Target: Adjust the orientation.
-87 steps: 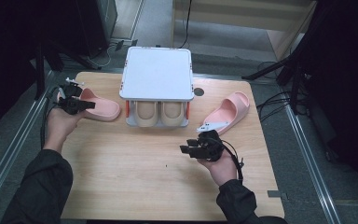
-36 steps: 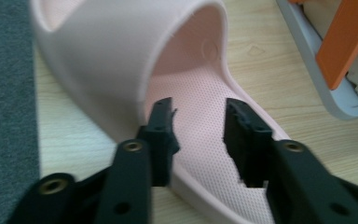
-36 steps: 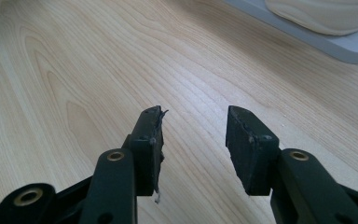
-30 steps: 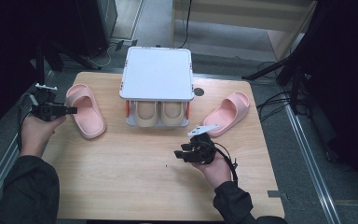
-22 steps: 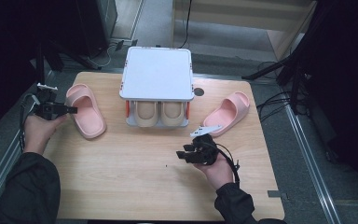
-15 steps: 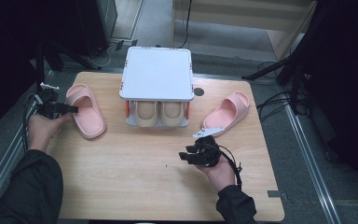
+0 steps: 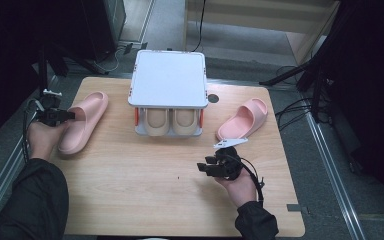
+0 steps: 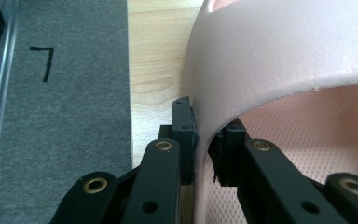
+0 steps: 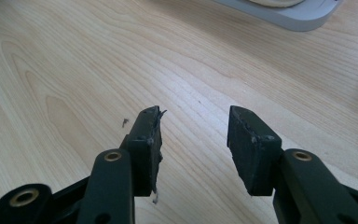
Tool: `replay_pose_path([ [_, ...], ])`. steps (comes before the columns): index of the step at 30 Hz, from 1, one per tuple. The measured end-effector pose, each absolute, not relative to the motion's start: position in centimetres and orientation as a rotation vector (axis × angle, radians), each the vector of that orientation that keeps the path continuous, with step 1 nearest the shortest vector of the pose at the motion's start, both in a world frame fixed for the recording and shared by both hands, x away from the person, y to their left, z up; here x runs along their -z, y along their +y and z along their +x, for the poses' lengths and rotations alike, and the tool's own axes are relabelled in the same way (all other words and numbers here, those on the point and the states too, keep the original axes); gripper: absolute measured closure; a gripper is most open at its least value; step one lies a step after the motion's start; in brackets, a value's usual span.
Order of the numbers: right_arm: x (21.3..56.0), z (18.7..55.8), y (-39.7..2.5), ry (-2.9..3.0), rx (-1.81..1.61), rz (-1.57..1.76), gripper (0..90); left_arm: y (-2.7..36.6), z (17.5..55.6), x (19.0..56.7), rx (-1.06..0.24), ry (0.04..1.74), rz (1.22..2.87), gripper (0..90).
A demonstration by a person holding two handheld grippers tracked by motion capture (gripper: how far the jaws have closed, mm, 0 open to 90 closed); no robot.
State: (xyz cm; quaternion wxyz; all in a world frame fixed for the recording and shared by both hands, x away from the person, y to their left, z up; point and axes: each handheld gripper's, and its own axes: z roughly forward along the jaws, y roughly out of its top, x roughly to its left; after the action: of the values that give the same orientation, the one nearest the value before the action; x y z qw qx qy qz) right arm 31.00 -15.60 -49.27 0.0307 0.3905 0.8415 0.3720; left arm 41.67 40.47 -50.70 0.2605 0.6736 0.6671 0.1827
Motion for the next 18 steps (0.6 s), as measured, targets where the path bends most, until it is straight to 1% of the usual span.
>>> replay_pose_path([
  [7,49.1,31.3,-15.8,2.573,-1.162,1.219,54.8,40.2,41.2,50.2,-0.492,1.802,1.859,82.5],
  [18,48.0,32.1,-16.8,2.531,-1.194,1.207,54.7,38.9,38.0,47.9,-0.476,1.746,1.896,82.6],
])
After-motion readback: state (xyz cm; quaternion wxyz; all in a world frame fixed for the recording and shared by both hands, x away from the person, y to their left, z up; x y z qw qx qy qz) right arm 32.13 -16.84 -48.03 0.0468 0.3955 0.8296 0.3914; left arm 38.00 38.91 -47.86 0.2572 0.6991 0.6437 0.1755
